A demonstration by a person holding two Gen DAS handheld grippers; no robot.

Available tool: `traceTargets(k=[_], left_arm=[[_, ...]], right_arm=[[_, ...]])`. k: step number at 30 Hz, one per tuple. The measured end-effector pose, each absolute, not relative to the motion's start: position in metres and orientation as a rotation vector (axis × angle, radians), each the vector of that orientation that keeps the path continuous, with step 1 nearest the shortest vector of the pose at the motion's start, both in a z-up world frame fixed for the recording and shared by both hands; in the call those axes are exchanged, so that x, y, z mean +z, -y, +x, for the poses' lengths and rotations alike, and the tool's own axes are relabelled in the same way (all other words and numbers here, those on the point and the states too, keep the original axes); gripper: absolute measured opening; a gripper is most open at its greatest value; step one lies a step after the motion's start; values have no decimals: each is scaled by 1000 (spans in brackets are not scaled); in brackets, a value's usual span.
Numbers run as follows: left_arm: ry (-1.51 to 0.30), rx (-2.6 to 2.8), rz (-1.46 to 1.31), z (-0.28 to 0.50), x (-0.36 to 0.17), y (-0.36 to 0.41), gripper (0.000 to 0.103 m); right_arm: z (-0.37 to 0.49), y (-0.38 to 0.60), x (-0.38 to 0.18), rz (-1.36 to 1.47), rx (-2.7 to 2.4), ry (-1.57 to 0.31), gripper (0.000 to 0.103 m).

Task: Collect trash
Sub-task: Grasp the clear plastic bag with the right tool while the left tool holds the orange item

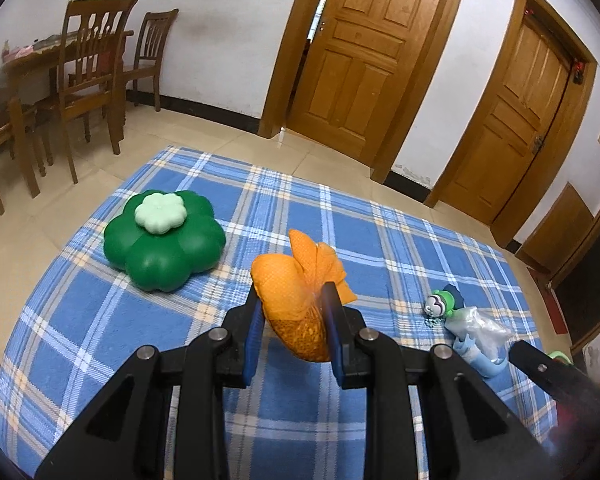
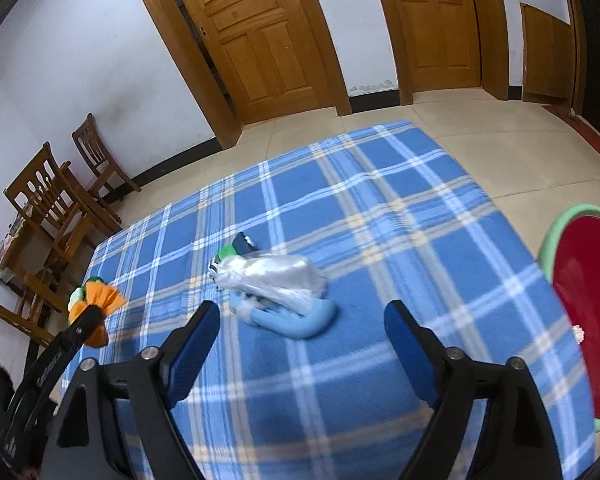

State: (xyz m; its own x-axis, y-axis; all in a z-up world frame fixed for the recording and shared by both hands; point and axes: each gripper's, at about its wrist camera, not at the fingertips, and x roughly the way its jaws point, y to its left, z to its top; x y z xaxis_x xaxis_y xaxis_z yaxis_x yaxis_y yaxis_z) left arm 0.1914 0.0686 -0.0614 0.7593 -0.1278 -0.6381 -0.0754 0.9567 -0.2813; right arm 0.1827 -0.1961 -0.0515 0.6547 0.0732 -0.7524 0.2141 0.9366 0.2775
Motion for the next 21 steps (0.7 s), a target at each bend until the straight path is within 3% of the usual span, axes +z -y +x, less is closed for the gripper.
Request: traceTargets(k=[21], left_arm=[[-730, -17, -360, 193, -68, -79, 28]], right_arm=[[229, 164, -76, 285, -141, -868, 91]])
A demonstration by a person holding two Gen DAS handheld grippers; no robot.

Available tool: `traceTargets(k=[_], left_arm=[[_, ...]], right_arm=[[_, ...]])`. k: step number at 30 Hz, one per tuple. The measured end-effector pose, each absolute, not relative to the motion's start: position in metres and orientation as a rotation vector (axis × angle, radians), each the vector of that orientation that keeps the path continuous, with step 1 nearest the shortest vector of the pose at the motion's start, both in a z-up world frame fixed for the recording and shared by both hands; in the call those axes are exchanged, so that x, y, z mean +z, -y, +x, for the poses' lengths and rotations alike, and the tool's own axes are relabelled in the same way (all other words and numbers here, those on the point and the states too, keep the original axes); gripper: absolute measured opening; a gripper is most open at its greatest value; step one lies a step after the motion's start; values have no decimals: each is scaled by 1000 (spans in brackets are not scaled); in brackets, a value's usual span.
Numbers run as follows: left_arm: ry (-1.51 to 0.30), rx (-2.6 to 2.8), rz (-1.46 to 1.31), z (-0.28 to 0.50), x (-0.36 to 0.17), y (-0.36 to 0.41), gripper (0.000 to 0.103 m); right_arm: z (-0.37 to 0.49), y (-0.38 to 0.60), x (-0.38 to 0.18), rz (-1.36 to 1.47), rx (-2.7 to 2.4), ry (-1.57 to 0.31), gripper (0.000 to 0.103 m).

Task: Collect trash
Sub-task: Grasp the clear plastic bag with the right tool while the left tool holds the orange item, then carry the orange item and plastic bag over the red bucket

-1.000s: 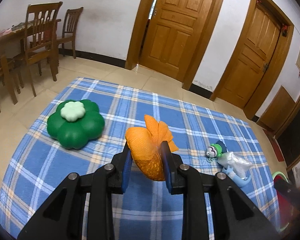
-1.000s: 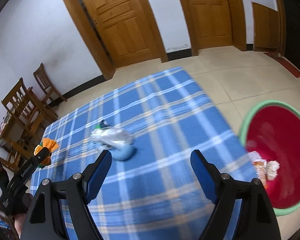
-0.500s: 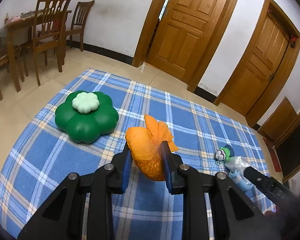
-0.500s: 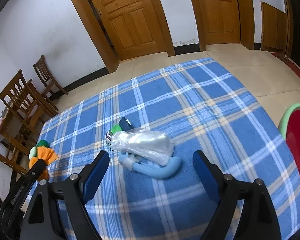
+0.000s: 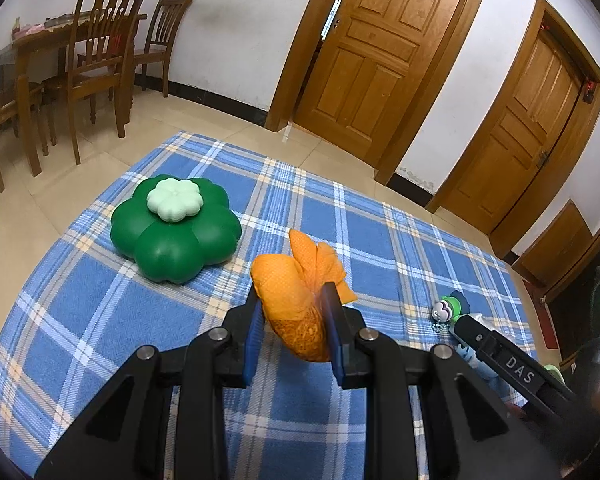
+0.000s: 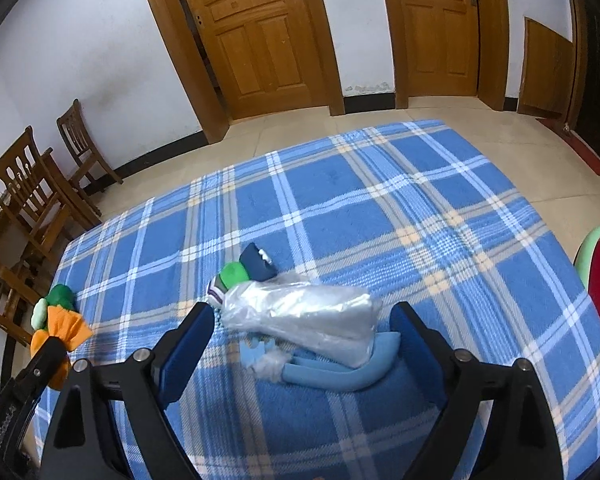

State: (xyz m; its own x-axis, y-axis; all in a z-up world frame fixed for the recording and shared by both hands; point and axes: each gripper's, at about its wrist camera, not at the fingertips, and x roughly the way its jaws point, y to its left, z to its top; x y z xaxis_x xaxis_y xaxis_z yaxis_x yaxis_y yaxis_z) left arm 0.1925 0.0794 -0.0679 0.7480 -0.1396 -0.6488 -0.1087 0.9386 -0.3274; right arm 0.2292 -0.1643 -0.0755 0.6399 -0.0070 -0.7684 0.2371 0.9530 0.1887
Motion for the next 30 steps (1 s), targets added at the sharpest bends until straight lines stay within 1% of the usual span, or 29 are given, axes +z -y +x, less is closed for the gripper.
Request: traceTargets(k=[1, 2, 3, 11, 20, 24, 30], left_arm=[[-730, -17, -359, 193, -68, -79, 28], [-731, -19, -357, 193, -68, -79, 28], [-732, -19, -356, 193, -69, -79, 28], [-730, -23, -354, 194, -69, -78, 28], [-724, -30, -353, 193, -67, -77, 28], [-718, -35, -352, 192, -65, -76, 28], [-715, -48, -347, 190, -64, -72, 28]], right_arm=[[229, 165, -76, 280, -148, -865, 90], [229, 165, -76, 275, -154, -863, 85], [229, 165, -75, 265, -160, -860, 84], [224, 171, -71, 288, -148, -837, 80], [200, 189, -43, 343, -143, -774, 76], [187, 201, -32, 368, -141, -748, 72], [169, 216, -19, 393, -142, -722, 71]])
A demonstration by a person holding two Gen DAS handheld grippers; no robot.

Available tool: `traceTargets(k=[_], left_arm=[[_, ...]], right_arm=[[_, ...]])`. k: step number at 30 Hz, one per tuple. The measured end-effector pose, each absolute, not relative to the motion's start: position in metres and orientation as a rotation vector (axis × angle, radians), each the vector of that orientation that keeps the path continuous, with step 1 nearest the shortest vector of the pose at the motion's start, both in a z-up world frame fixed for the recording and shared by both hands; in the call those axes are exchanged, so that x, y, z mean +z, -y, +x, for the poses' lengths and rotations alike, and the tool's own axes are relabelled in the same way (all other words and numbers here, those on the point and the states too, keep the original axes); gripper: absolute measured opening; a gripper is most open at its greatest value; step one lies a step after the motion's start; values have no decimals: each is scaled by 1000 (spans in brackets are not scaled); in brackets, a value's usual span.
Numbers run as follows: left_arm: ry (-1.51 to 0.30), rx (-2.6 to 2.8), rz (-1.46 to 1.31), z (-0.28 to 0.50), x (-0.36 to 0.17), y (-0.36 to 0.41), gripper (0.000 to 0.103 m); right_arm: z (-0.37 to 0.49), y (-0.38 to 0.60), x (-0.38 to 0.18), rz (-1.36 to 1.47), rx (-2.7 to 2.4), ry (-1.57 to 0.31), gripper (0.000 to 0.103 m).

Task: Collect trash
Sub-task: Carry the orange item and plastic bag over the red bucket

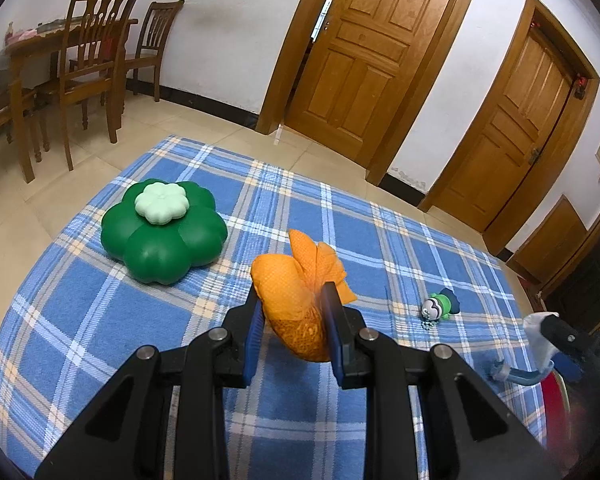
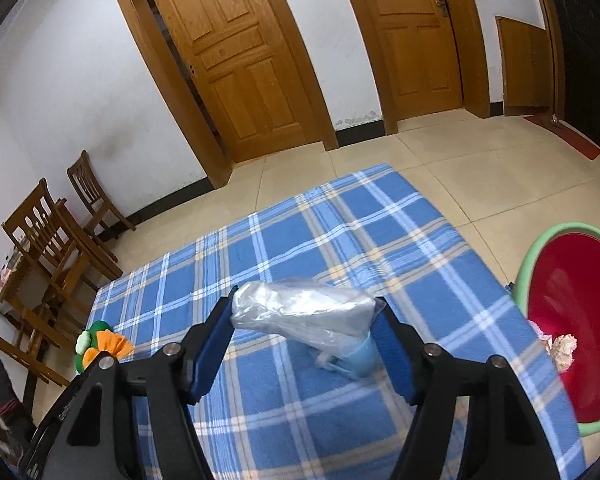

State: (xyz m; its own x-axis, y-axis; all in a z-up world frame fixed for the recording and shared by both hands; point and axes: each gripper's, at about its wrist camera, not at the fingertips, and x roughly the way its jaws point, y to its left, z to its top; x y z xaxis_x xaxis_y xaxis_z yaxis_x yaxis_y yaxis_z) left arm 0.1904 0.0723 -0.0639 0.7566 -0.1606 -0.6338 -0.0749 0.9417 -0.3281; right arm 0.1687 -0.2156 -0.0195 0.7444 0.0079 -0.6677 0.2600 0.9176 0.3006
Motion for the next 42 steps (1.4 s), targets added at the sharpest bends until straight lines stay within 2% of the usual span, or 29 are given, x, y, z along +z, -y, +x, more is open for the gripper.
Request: traceTargets(k=[24, 42], left_arm=[[-698, -198, -273, 170, -40, -22, 28], [-732, -371, -211, 128, -8, 53, 28]], right_arm=[[68, 300, 6, 479, -248, -655, 71], [-5, 388, -10, 579, -425, -647, 71]])
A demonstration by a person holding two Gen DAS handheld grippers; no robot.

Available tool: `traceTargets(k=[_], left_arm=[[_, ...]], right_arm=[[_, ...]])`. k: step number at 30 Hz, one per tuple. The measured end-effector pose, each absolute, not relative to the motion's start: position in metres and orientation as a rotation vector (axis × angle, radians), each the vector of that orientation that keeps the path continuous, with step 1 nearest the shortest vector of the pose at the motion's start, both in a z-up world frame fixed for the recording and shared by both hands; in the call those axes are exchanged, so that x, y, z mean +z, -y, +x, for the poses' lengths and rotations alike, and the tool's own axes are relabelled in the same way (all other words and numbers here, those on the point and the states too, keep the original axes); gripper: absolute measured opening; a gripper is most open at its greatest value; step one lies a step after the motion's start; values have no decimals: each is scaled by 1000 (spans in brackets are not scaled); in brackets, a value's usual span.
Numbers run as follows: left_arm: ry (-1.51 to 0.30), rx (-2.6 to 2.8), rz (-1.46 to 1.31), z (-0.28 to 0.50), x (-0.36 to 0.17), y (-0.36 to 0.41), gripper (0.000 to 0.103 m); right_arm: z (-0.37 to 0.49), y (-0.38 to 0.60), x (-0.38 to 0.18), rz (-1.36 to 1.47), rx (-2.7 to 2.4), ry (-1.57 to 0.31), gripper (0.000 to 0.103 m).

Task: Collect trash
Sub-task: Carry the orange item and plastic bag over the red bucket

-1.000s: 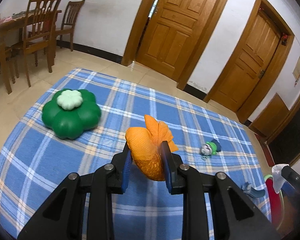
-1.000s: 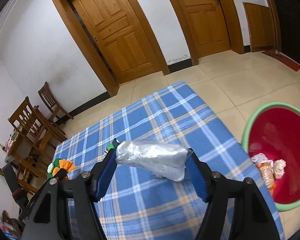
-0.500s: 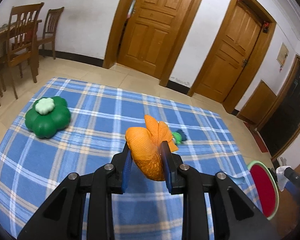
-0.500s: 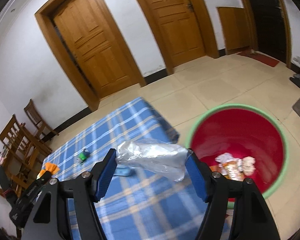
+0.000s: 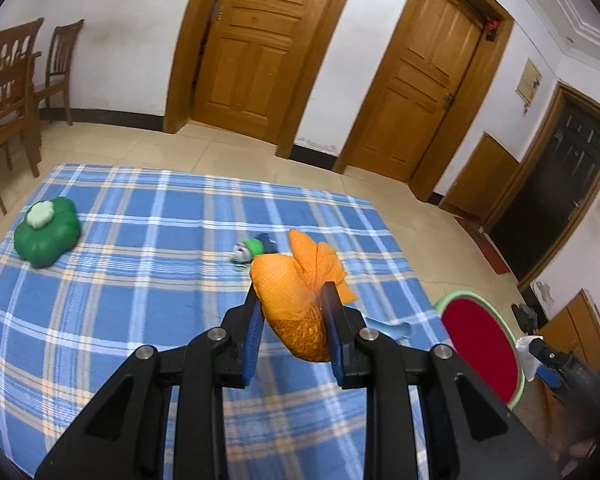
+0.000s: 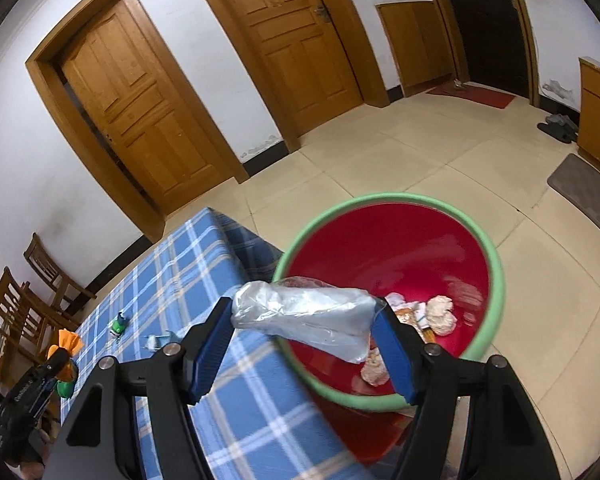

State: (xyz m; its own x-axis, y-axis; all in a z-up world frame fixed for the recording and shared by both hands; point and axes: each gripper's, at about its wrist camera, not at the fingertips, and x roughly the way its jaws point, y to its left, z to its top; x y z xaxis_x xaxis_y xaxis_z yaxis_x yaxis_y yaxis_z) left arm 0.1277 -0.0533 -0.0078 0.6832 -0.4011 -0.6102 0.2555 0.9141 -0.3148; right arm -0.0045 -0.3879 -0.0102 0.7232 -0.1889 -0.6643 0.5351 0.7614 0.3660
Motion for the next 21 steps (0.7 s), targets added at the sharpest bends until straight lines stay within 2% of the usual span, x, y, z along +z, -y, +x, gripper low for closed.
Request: traceTargets(k=[21], left_arm=[[-814, -530, -112, 102, -6, 147, 28]], right_arm=[[-28, 432, -50, 638, -452, -705, 72]])
